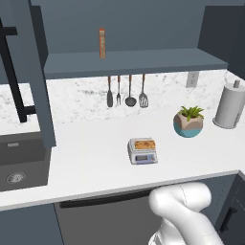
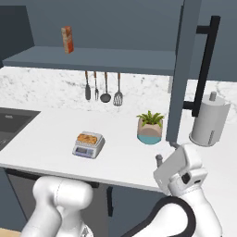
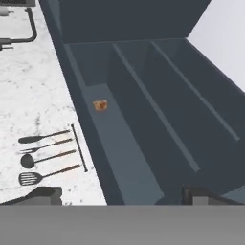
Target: Pick the bar and place it on the digital scale for weighing, and close the cabinet.
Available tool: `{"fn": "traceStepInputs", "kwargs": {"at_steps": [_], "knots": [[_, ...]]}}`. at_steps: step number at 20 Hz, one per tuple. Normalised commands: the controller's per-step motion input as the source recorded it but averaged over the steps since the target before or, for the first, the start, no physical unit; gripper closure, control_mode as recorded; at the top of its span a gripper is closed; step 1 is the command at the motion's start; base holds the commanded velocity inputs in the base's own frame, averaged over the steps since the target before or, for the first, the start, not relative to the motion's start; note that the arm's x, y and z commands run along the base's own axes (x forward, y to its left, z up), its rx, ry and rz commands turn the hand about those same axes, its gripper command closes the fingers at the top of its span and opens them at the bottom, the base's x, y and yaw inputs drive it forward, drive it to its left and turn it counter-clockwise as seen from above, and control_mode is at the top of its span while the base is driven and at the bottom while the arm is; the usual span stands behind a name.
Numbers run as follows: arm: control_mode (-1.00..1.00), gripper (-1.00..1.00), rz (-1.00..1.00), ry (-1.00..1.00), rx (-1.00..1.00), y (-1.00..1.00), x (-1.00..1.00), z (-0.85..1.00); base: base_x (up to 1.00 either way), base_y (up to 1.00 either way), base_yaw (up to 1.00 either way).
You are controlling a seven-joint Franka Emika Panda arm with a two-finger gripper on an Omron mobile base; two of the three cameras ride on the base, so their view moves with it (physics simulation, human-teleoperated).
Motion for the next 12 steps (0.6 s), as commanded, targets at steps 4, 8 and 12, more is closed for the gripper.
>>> {"fn": "traceStepInputs", "kwargs": {"at_steps": [4, 8, 12], "knots": [[-1.0, -1.0, 0.0, 0.06, 0.13, -0.77, 0.04, 0.0, 0.0, 0.0, 0.0], [-1.0, -1.0, 0.0, 0.0, 0.17, -0.79, 0.0, 0.13, 0.0, 0.0, 0.0], [-1.0, -1.0, 0.0, 0.07, 0.11, -0.55, 0.21, 0.09, 0.0, 0.0, 0.0]]}}
